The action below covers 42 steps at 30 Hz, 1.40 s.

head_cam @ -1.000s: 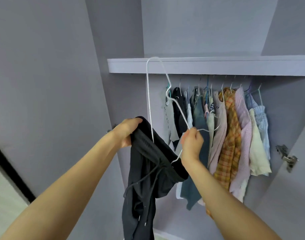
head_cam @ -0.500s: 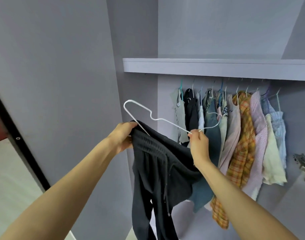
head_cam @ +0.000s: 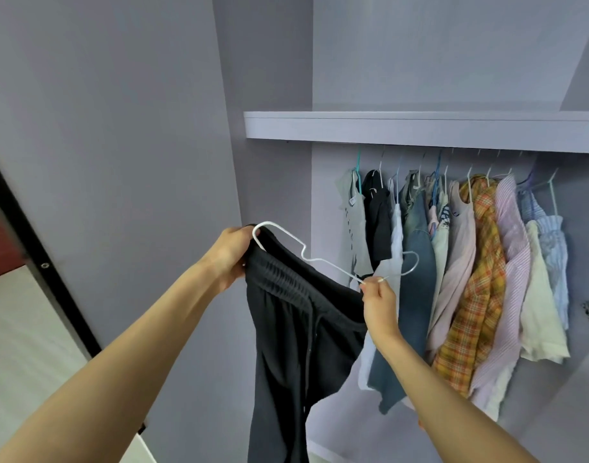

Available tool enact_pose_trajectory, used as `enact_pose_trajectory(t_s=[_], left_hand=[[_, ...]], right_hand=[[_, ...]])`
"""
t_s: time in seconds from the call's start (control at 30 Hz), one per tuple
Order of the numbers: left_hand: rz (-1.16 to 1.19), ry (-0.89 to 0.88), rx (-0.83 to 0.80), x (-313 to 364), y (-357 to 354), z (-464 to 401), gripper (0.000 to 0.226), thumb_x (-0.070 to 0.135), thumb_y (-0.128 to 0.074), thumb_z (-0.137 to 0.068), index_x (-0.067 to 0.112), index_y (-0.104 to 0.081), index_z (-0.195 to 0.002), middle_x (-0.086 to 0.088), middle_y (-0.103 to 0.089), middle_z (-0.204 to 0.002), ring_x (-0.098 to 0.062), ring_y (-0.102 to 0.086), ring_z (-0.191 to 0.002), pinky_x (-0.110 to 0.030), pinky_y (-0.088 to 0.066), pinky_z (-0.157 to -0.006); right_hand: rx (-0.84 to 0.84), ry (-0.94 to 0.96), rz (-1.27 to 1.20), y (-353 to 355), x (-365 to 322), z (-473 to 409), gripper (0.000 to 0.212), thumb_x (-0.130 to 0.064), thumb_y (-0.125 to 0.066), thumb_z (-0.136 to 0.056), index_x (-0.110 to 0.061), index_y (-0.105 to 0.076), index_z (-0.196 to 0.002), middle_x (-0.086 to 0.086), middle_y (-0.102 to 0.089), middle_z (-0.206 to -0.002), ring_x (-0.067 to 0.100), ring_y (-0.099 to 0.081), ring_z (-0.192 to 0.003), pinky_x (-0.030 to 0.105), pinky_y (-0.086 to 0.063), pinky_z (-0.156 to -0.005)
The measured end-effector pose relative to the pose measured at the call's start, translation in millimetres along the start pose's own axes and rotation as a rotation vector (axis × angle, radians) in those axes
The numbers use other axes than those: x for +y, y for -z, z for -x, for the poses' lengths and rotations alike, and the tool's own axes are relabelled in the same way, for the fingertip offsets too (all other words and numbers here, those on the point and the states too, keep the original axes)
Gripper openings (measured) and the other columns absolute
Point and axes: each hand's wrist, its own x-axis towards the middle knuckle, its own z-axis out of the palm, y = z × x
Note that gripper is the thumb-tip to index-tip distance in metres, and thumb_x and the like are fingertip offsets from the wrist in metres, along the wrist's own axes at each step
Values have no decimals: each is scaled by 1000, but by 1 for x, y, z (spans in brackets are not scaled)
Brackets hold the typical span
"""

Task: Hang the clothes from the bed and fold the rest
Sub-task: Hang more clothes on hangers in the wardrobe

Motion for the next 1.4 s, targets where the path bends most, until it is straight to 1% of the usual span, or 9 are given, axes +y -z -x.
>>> enact_pose_trajectory(t_s=[0.2,0.37,0.47,0.6,0.77,0.87,1.03,1.13,1.4], left_hand=[[183,77,-118,-4,8,4,32,17,-36,-98,8,-66,-92,-8,-73,-80,-18,-70,-69,-26,-56,-55],[54,-69,38,7,24,4,29,15,-39,-94,12,-67,-87,-7,-69,-82,-22,-64,-79,-35,-52,-73],[-243,-123,203,0,36,4,29,13,-38,-92,16,-66,-85,1,-64,-76,-17,-58,-73,-27,-48,-63],[-420,-75,315,-17,49,2,26,21,-46,-90,17,-62,-109,-5,-61,-102,-25,-56,-97,-34,-49,-86],[-657,-104,344,-28,46,2,22,25,-44,-89,15,-63,-93,-3,-59,-82,-17,-53,-70,-24,-40,-56],[-714,-91,357,-30,42,0,29,31,-45,-90,9,-63,-93,-3,-58,-77,-21,-53,-70,-28,-44,-61],[-709,-180,59,-30,40,6,58,64,-45,-84,21,-57,-120,-1,-57,-111,-17,-51,-105,-27,-45,-84],[-778,-199,-109,-45,45,14,76,63,-53,-80,32,-28,-145,2,-32,-142,-18,-24,-137,-42,-28,-112],[-1143,-398,-222,-97,27,11,93,56,-65,-76,35,-9,-148,9,-28,-143,-17,-30,-131,-46,-13,-115]], right_hand=[[-113,-104,-496,-31,-25,-3,25,3,-37,-94,-12,-46,-77,1,-37,-59,12,-37,-54,23,-38,-62],[-111,13,-85,-24,4,5,24,-6,-40,-95,-15,-46,-74,2,-45,-70,16,-43,-69,16,-38,-65],[-56,139,115,-14,7,-1,17,-7,-41,-96,-13,-48,-81,-3,-50,-77,22,-46,-80,29,-37,-77],[58,382,421,-18,-9,-8,14,3,-39,-91,-3,-51,-86,5,-57,-80,31,-55,-78,40,-38,-86],[4,518,793,-31,-17,-5,18,-3,-41,-90,-10,-57,-95,4,-63,-79,23,-59,-80,29,-20,-86],[-197,603,989,-37,-27,-2,14,-6,-41,-90,-17,-49,-89,-1,-58,-74,22,-59,-79,30,-20,-77],[-445,552,672,-33,-47,-5,19,-10,-33,-97,-8,-52,-98,1,-57,-93,20,-50,-86,30,-34,-72],[-417,547,627,-24,-59,-9,21,-10,-35,-97,-6,-56,-100,-8,-52,-78,12,-47,-73,26,-36,-70],[-354,447,576,-2,-69,-12,23,-7,-36,-96,-2,-58,-98,-16,-46,-73,2,-43,-66,8,-34,-60]])
